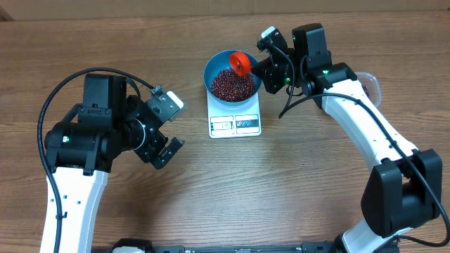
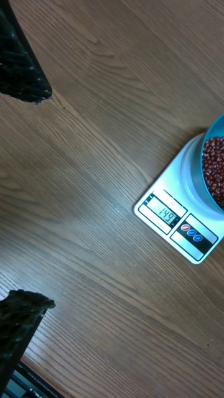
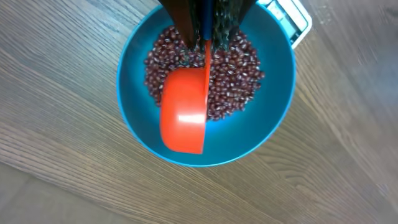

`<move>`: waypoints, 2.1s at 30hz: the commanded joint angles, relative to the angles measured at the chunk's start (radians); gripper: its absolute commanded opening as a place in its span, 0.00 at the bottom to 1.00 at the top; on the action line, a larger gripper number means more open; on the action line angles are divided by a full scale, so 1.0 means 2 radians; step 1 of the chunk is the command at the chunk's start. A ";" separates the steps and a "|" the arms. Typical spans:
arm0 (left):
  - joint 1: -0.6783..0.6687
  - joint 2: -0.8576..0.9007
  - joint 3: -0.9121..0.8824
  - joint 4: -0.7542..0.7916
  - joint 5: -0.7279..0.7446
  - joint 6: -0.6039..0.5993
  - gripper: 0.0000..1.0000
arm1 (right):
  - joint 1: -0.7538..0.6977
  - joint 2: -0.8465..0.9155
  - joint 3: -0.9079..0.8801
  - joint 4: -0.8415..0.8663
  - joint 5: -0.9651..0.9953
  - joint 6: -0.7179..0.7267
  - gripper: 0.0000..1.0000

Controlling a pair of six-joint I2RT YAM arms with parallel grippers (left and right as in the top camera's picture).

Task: Scoop item into bowl and weigh 150g on scale
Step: 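Tilt the scoop further in small steps, trickling beans onto the scale bowl, then carry the scoop back to the bean tub and tip out leftover beans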

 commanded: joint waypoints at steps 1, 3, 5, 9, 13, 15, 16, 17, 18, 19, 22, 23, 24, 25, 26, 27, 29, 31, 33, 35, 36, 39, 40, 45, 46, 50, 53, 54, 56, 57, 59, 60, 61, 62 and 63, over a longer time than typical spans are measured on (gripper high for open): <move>-0.001 0.001 -0.002 0.000 0.000 -0.005 1.00 | -0.004 -0.019 0.004 0.009 -0.019 -0.004 0.04; -0.001 0.001 -0.002 0.000 0.000 -0.005 1.00 | -0.004 -0.019 0.004 0.008 0.012 -0.004 0.04; -0.001 0.001 -0.002 0.000 0.000 -0.005 1.00 | -0.004 -0.021 0.004 0.006 -0.011 -0.003 0.04; -0.001 0.001 -0.002 0.000 0.000 -0.005 1.00 | -0.004 -0.018 0.004 0.010 0.007 -0.003 0.04; -0.001 0.001 -0.002 0.000 0.000 -0.005 1.00 | -0.004 -0.020 0.004 0.010 0.002 -0.004 0.04; -0.001 0.001 -0.002 0.000 0.000 -0.005 0.99 | -0.004 -0.022 0.004 0.003 0.001 -0.003 0.04; -0.001 0.001 -0.002 0.000 0.000 -0.005 1.00 | -0.004 -0.025 0.004 0.001 -0.015 -0.003 0.04; -0.001 0.001 -0.002 0.000 0.000 -0.005 0.99 | -0.004 -0.026 0.004 0.002 -0.024 -0.004 0.04; -0.001 0.001 -0.002 0.000 0.000 -0.005 1.00 | -0.004 -0.026 0.004 0.003 -0.018 -0.004 0.04; -0.001 0.001 -0.002 0.000 0.000 -0.005 1.00 | -0.004 -0.025 0.004 0.003 0.008 -0.004 0.04; -0.001 0.001 -0.002 0.000 0.000 -0.005 1.00 | -0.004 -0.026 0.004 -0.004 0.018 -0.003 0.04; -0.001 0.001 -0.002 0.000 0.000 -0.005 1.00 | -0.004 -0.026 0.004 -0.004 -0.004 -0.003 0.04; -0.001 0.001 -0.002 0.000 0.000 -0.005 1.00 | -0.007 -0.026 0.004 -0.001 -0.040 -0.003 0.04; -0.001 0.001 -0.002 0.000 0.000 -0.005 1.00 | -0.010 -0.026 0.004 0.002 -0.056 -0.003 0.04; -0.001 0.001 -0.002 0.000 0.000 -0.005 1.00 | -0.010 -0.026 0.004 0.003 -0.057 -0.003 0.04; -0.001 0.001 -0.002 0.000 0.000 -0.005 1.00 | -0.010 -0.026 0.004 0.003 -0.057 -0.003 0.04; -0.001 0.001 -0.002 0.000 0.000 -0.005 1.00 | -0.010 -0.026 0.004 0.002 -0.057 0.002 0.04; -0.001 0.001 -0.002 0.000 0.000 -0.005 1.00 | -0.010 -0.026 0.004 0.002 -0.057 0.013 0.04; -0.001 0.001 -0.002 0.000 0.000 -0.005 1.00 | -0.010 -0.026 0.004 0.002 -0.057 0.030 0.04; -0.001 0.001 -0.002 0.000 0.000 -0.005 1.00 | -0.012 -0.026 0.004 0.002 -0.060 0.048 0.04; -0.001 0.001 -0.002 0.000 0.000 -0.005 1.00 | -0.014 -0.026 0.004 0.002 -0.063 0.058 0.04; -0.001 0.001 -0.002 0.000 0.000 -0.005 1.00 | -0.024 -0.026 0.004 0.002 -0.086 0.082 0.04; -0.001 0.001 -0.002 0.000 0.000 -0.005 0.99 | -0.030 -0.027 0.004 0.002 -0.093 0.089 0.04; -0.001 0.001 -0.002 0.000 0.000 -0.005 1.00 | -0.067 -0.031 0.005 0.002 -0.130 0.122 0.04; -0.001 0.001 -0.002 0.000 0.000 -0.005 1.00 | -0.078 -0.033 0.005 0.001 -0.147 0.122 0.04; -0.001 0.001 -0.002 0.000 0.000 -0.005 1.00 | -0.124 -0.044 0.005 -0.007 -0.179 0.122 0.04; -0.001 0.001 -0.002 0.000 0.000 -0.005 1.00 | -0.169 -0.048 0.005 -0.027 -0.178 0.122 0.04; -0.001 0.001 -0.002 0.000 0.000 -0.005 1.00 | -0.183 -0.048 0.005 -0.031 -0.177 0.122 0.04; -0.001 0.001 -0.002 0.000 0.000 -0.005 1.00 | -0.218 -0.048 0.005 -0.042 -0.172 0.122 0.04; -0.001 0.001 -0.002 0.000 0.000 -0.005 1.00 | -0.235 -0.048 0.005 -0.047 -0.168 0.120 0.04; -0.001 0.001 -0.002 0.000 0.000 -0.005 1.00 | -0.268 -0.048 0.005 -0.057 -0.150 0.118 0.04; -0.001 0.001 -0.002 0.000 0.000 -0.005 1.00 | -0.282 -0.048 0.005 -0.062 -0.136 0.118 0.04; -0.001 0.001 -0.002 0.000 0.000 -0.005 1.00 | -0.294 -0.048 0.005 -0.066 -0.120 0.118 0.04; -0.001 0.001 -0.002 0.000 0.000 -0.005 1.00 | -0.306 -0.048 0.005 -0.074 -0.099 0.113 0.04; -0.001 0.001 -0.002 0.000 0.000 -0.005 1.00 | -0.316 -0.048 0.005 -0.084 -0.082 0.097 0.04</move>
